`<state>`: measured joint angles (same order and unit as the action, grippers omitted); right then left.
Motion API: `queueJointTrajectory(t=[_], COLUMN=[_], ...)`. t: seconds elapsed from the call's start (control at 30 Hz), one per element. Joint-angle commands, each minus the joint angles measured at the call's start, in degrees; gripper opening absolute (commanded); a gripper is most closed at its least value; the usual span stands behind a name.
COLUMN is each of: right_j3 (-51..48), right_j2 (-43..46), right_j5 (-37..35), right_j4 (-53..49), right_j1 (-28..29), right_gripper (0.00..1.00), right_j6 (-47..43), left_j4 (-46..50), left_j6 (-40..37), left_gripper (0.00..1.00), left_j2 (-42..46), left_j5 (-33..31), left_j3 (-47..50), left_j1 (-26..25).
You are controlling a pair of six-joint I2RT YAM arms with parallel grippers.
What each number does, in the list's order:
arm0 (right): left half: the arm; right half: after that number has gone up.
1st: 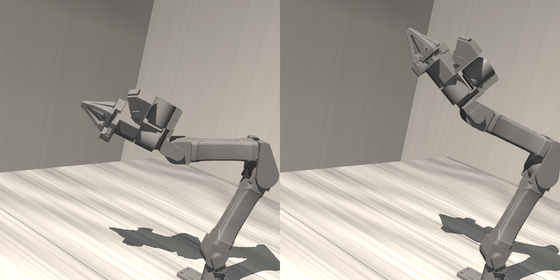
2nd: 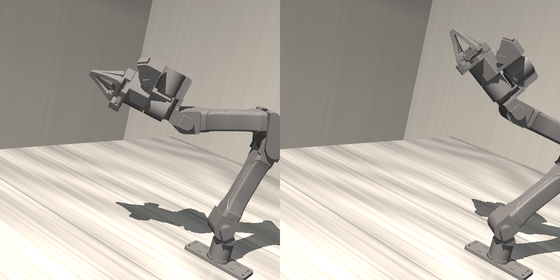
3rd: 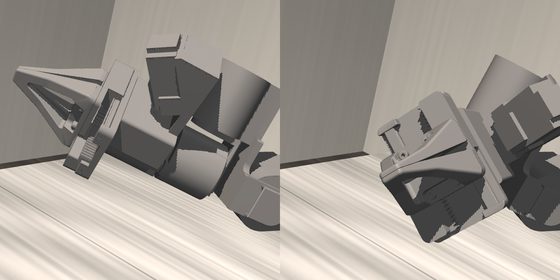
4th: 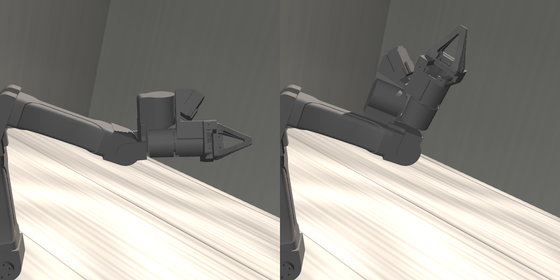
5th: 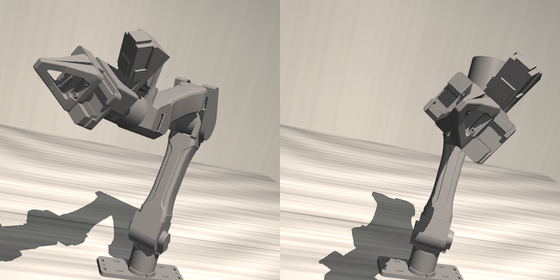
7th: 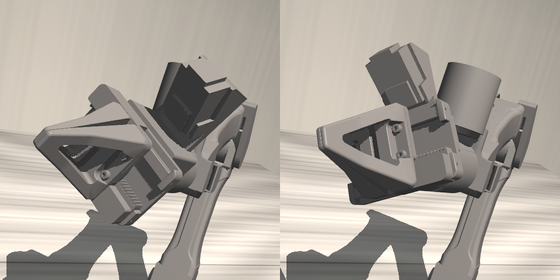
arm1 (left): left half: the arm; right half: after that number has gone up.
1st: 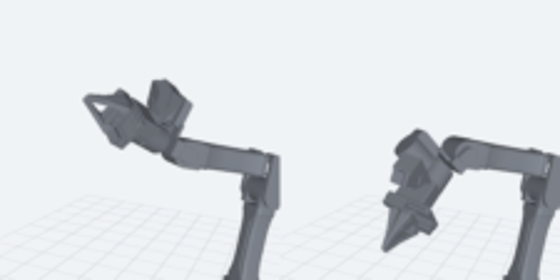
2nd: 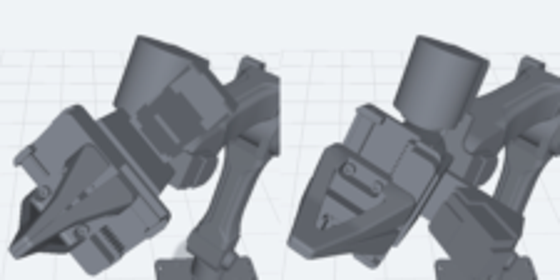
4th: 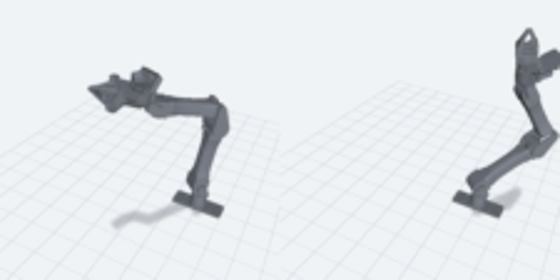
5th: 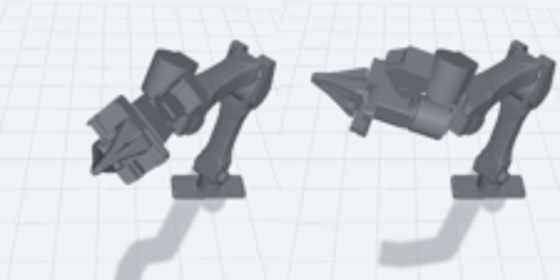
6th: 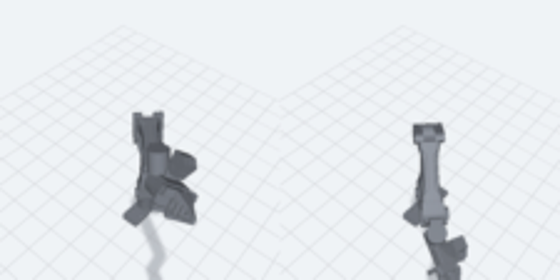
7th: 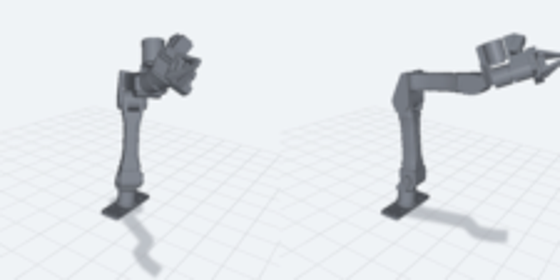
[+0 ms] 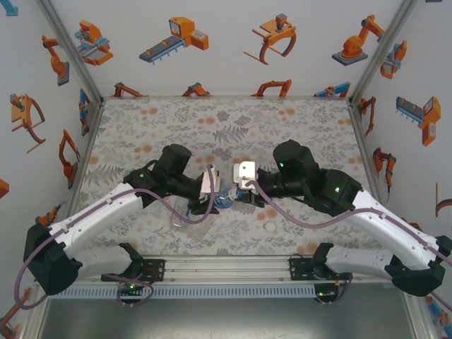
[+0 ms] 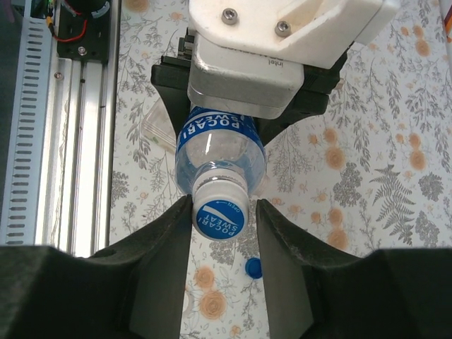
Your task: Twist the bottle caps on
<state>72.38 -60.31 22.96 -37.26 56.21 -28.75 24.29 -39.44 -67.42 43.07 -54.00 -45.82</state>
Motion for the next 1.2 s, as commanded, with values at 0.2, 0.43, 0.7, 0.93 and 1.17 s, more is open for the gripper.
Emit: queueJointTrajectory(t=[0.2, 0.43, 0.7, 0.93, 1.17], right_j3=[-2.9, -8.6, -10.1, -6.1, -0.3], right_j2=[1.2, 4.1, 3.5, 1.6, 2.6], right_j5=[-1.9, -17.3, -30.1, -32.5, -36.3], right_j4=[3.5, 10.7, 1.6, -3.7, -8.4], right_j1=[0.6, 0.7, 0.6, 0.6, 0.5], right_gripper=[0.18, 0.00, 0.00, 0.00, 0.39], right_j6=[9.5, 49.8, 100.4, 101.6, 92.5], left_j4=[-1.8, -15.2, -24.1, -22.8, -19.8], left_j6=[0.2, 5.6, 7.5, 6.3, 5.7], left_gripper=[0.00, 0.00, 0.00, 0.00, 0.00], left_j2=[2.5, 3.1, -0.1, -3.0, -2.2], left_j5=[0.7, -1.4, -4.9, -4.2, -4.8], left_j3=[-0.6, 3.9, 4.1, 1.6, 1.4], left_j1=[-0.4, -0.4, -0.8, -1.3, -1.4])
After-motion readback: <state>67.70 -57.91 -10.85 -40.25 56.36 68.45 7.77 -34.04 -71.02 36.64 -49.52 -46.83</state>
